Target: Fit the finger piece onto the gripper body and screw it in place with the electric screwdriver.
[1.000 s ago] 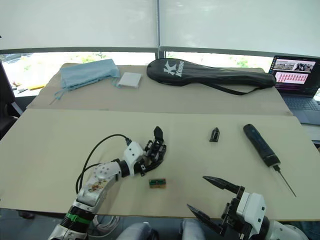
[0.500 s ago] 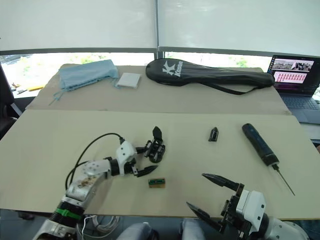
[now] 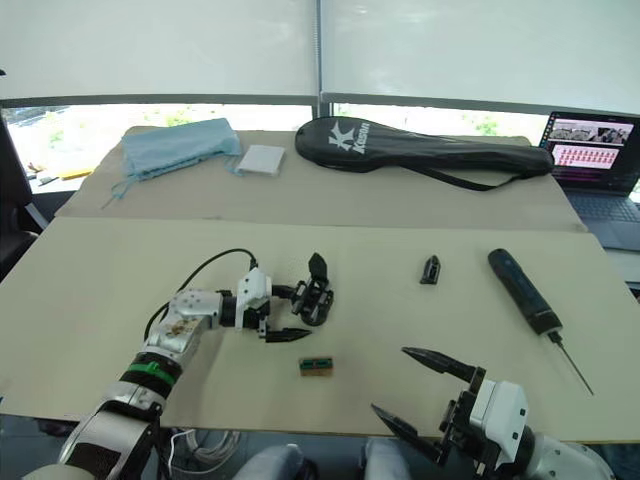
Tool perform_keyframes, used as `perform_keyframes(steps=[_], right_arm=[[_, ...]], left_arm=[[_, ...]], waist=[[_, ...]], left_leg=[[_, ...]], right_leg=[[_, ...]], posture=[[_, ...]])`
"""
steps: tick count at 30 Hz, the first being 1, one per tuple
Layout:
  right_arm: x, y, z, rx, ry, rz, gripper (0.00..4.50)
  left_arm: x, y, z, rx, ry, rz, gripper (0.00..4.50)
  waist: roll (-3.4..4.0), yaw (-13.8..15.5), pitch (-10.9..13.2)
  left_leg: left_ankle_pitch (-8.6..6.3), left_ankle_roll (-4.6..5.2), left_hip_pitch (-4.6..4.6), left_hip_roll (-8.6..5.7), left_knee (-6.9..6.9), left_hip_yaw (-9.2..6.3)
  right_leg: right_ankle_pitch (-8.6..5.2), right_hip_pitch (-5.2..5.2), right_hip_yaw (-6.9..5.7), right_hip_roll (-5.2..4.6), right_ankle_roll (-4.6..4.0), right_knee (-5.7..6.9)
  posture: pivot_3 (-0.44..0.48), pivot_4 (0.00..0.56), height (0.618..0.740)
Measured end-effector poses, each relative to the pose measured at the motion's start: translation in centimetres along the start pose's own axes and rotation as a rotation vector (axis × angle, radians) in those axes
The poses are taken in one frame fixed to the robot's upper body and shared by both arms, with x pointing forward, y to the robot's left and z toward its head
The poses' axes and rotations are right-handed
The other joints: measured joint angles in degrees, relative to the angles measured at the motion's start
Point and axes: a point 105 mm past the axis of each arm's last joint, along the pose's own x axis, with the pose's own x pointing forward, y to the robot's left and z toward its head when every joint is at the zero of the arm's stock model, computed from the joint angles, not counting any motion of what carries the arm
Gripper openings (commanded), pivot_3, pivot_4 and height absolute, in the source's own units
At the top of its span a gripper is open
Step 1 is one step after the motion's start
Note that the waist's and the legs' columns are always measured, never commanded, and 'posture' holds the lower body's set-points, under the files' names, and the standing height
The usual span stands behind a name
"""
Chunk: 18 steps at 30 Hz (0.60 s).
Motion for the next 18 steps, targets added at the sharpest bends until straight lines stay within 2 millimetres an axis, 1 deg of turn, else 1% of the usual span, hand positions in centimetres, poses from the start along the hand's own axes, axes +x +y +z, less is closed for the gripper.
perform_keyframes(steps=[4,7,10,12,13,18], right_arm=[[0.0,-0.1,0.0,-0.001,0.001,-0.007,4.50],[0.0,-0.1,0.0,-0.002,0.000,-0.012,4.50],[0.0,-0.1,0.0,-0.001,0.001,-0.014,4.50],[0.0,-0.1,0.0,0.000,0.001,-0.015,4.50],[0.0,-0.1,0.1,0.000,0.001,-0.015,4.50],[-0.1,0.1,0.0,0.007,0.009,-0.022,4.50]], left_arm=[[0.8,0.2,0.2,0.023,-0.008,-0.050,4.44],[1.0,0.3,0.2,0.041,0.003,-0.091,4.44],[1.3,0.4,0.2,0.050,0.006,-0.103,3.69],[1.3,0.6,0.2,0.048,0.001,-0.098,2.69],[1.3,0.6,0.2,0.046,-0.004,-0.094,2.26],[1.1,0.3,0.3,0.045,-0.035,-0.044,2.27]], waist=[[-0.01,0.04,0.00],[-0.01,0.05,0.00],[-0.01,0.08,0.00],[-0.01,0.14,0.00],[-0.01,0.12,0.00],[0.00,-0.02,-0.01]], left_leg=[[0.00,0.01,-0.01,0.00,0.01,0.00],[-0.01,0.03,-0.01,0.00,0.02,0.00],[-0.01,0.05,-0.01,0.00,0.03,-0.01],[-0.02,0.06,-0.01,0.00,0.04,-0.01],[-0.02,0.07,-0.01,0.00,0.04,-0.01],[-0.04,0.10,-0.02,0.00,0.03,-0.01]], right_leg=[[0.00,0.02,-0.01,-0.02,0.00,0.00],[0.00,0.02,-0.01,-0.03,0.01,-0.01],[0.00,0.04,-0.01,-0.04,0.01,-0.01],[0.01,0.05,-0.01,-0.05,0.02,-0.01],[0.01,0.04,-0.01,-0.05,0.02,-0.01],[0.00,0.01,0.03,-0.05,0.02,-0.01]], posture=[[0.000,0.150,0.740],[0.000,0.150,0.740],[0.000,0.150,0.740],[0.000,0.150,0.740],[0.000,0.150,0.740],[0.000,0.150,0.740]])
